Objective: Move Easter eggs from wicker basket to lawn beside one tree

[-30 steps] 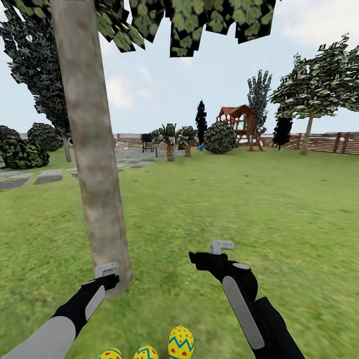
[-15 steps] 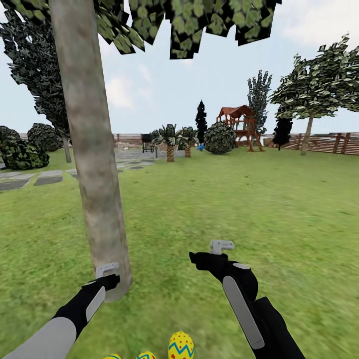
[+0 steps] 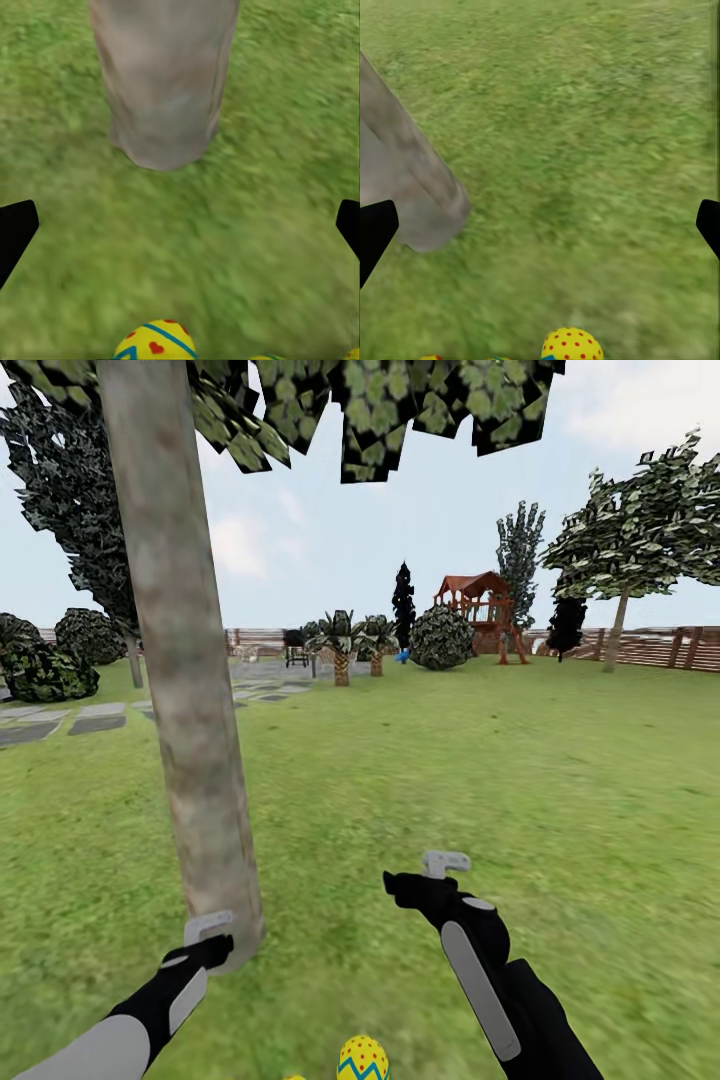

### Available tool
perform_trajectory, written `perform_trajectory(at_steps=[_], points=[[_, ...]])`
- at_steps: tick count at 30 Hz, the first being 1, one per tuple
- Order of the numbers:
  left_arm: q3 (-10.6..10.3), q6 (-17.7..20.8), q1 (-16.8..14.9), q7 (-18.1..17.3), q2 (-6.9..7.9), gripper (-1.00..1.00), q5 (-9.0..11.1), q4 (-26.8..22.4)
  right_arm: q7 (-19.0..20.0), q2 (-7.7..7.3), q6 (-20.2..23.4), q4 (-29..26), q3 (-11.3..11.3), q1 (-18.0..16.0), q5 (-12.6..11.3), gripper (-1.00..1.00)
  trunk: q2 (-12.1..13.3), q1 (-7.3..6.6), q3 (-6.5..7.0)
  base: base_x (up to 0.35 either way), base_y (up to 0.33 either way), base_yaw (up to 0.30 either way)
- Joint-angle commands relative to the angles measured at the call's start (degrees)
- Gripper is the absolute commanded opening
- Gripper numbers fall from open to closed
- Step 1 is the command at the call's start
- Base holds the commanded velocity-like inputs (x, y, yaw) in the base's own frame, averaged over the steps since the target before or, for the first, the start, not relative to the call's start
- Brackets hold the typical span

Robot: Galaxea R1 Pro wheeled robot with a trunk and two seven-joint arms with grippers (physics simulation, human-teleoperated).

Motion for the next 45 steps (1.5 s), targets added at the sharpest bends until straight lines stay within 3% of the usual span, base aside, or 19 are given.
perform_trajectory(at_steps=[1, 10, 19, 28, 36, 45], points=[[-0.29, -0.3, 0.04, 0.25, 0.02, 1.0, 0.41, 0.35, -0.82, -0.01, -0.09, 0.08, 0.05, 0.01, -0.51, 1.0, 0.38, -0.23, 0.12, 0.0, 0.0, 0.0], [-0.35, -1.4, 3.4, -0.22, 0.09, 1.0, 0.4, 0.96, -1.37, -0.13, -0.3, 1.63, 0.0, 1.07, -0.22, 1.0, 3.99, -2.21, 1.73, 0.0, 0.0, 0.0], [-0.54, -3.27, 8.13, -0.36, 0.03, 1.0, 0.35, 1.01, -1.51, -0.56, -0.39, 3.27, -0.42, 6.1, -0.06, 1.0, 7.6, -4.19, 3.35, 0.0, 0.0, 0.0], [-0.64, -4.6, 11.12, -0.38, -0.05, 1.0, 0.26, 1.3, -1.5, -1.16, -0.9, 10.41, -0.98, 8.15, -0.06, 1.0, 11.21, -6.16, 4.97, 0.0, 0.0, 0.0], [-1.02, -6.7, 14.58, -0.38, -0.15, 1.0, 0.24, 1.51, -1.32, -2.16, -7.14, 17.31, -1.0, 8.32, -0.05, 1.0, 14.42, -7.92, 6.4, 0.0, 0.0, 0.0], [-1.08, -7.36, 16.25, -0.38, -0.39, 1.0, 0.23, 2.31, -1.17, -2.6, -14.79, 25.31, -0.96, 8.34, -0.06, 1.0, 18.03, -9.9, 8.02, 0.0, 0.0, 0.0]])
